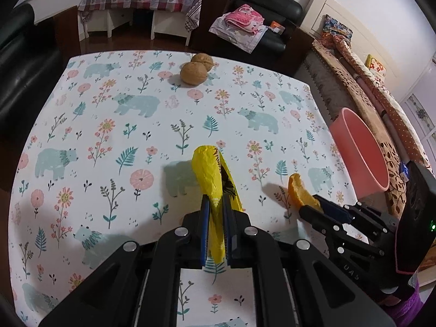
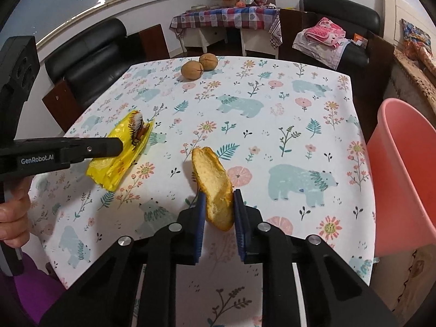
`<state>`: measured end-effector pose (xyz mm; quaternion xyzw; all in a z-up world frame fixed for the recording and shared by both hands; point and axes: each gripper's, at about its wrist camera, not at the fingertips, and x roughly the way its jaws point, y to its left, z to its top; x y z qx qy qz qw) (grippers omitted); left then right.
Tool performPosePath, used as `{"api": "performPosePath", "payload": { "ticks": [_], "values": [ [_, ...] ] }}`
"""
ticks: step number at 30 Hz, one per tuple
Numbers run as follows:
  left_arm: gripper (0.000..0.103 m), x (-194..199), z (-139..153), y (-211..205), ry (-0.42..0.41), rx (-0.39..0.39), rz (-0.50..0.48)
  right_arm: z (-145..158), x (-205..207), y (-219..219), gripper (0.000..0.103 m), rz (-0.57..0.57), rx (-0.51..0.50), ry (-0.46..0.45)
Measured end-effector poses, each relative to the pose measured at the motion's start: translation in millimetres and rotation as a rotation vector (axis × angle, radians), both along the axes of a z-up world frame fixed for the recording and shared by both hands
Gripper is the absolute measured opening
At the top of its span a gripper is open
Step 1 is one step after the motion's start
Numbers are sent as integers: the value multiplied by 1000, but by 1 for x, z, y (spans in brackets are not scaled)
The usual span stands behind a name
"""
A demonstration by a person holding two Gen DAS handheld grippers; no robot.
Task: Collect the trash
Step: 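Carry the yellow bag and bread crust toward the pink bucket with both tools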
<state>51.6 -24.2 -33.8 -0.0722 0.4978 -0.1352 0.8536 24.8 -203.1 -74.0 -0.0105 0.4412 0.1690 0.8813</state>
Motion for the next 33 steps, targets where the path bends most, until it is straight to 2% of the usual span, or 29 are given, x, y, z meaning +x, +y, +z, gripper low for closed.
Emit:
{"api": "performPosePath", "payload": {
  "ticks": [8, 18, 33],
  "values": [
    [8, -1, 10, -10, -29, -8, -23, 15, -10, -13, 19, -38, 73, -42],
    [8, -1, 30, -39, -88, -19, -92, 37, -20, -47, 19, -146, 142, -116],
    [8, 11, 77, -132, -215, -86, -276, 64, -35, -138, 19, -409, 162, -218]
  ]
}}
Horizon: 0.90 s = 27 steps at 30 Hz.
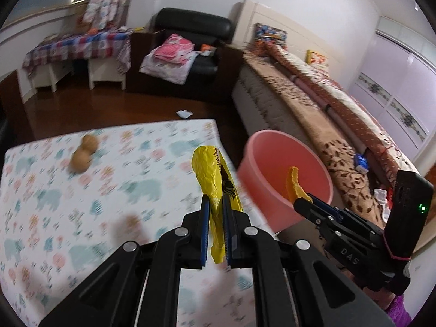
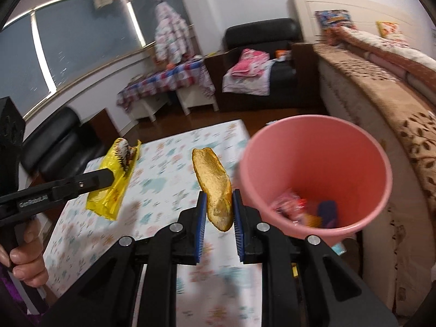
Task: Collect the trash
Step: 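Carry the yellow bag and bread crust toward the pink bucket with both tools, then lower the left tool's yellow bag into the bucket and open it while the right tool releases the bread crust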
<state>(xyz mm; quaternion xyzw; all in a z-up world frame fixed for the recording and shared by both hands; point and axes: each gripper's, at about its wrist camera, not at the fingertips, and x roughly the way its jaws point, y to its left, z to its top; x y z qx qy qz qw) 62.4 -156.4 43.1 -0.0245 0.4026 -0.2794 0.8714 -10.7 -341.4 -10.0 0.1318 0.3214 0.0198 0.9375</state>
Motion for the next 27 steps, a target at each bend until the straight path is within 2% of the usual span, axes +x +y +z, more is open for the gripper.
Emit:
{"api": "performPosePath", "payload": {
  "ticks": [7, 11, 18, 27],
  "values": [
    [8, 8, 7, -55, -40, -9, -89, 0, -1, -47, 19, -137, 1, -7],
    [8, 17, 2, -86, -26, -1, -116, -7, 1, -65, 19, -191, 5, 7],
    [8, 28, -13, -133, -27, 46, -157, -18, 9, -87, 19, -239, 8, 31],
    [8, 44, -38, -163, -9, 110, -150, -27, 15, -100, 19, -272, -2, 57]
  ]
}}
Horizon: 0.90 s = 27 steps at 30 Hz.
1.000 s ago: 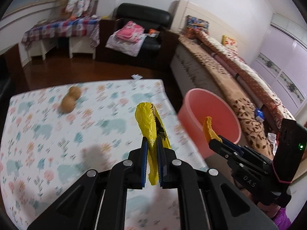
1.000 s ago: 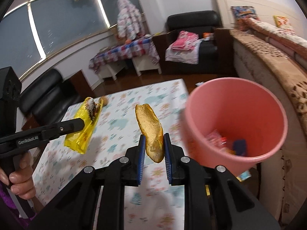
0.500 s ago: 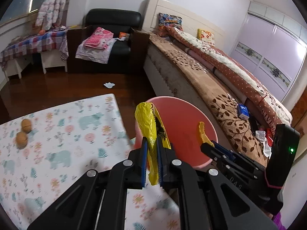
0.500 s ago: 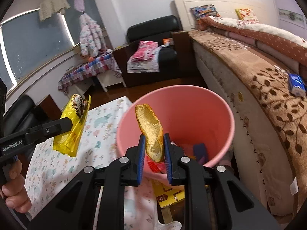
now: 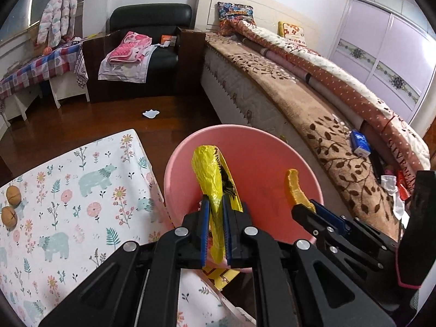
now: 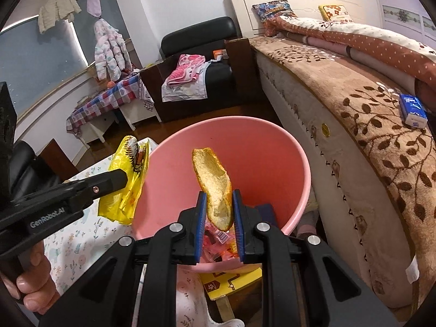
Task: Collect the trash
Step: 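Lower the left tool's yellow bag into the bucket and open it while the right tool releases the bread crust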
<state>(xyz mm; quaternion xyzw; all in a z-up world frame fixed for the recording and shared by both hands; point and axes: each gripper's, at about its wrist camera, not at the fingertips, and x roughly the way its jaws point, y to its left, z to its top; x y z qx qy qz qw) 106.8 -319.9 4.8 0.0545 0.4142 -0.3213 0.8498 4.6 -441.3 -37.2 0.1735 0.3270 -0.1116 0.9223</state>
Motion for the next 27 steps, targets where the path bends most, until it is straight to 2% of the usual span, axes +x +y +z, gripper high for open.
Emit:
{"api": "performPosePath", "payload": {
  "ticks": [27],
  "values": [
    [9, 15, -31, -21, 17, 49, 22, -15, 15, -7, 19, -29, -6, 49]
  ]
}}
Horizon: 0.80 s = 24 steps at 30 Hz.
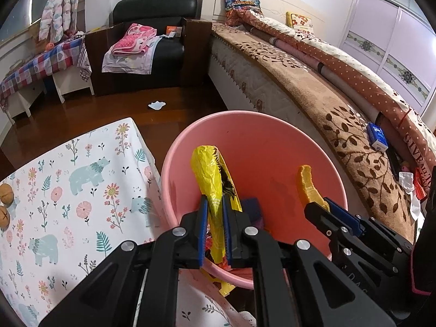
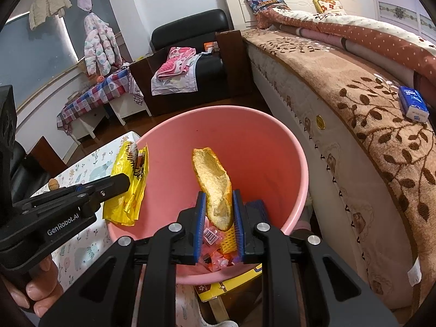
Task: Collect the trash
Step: 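Lower the left tool's yellow bag into the bucket and open it while the right tool releases the bread crust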
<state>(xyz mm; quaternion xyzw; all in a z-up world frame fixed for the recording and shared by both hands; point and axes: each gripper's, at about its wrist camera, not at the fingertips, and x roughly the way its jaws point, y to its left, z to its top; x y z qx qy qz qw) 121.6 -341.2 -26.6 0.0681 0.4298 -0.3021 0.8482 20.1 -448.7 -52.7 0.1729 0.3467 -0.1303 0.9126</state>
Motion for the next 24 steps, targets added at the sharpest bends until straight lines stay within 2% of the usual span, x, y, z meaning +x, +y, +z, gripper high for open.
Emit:
{"api": "performPosePath", "payload": {
  "ticks": [8, 16, 24],
  "values": [
    [16, 1, -1, 1, 2, -2, 1, -3, 0, -1, 19, -7, 8, -1],
    [42, 3, -3, 7, 20, -19, 10, -4, 0, -3, 19, -11, 14, -1],
    [45, 2, -1, 11, 27, -30, 15, -7, -2, -9, 21, -23, 47, 0]
  ]
}}
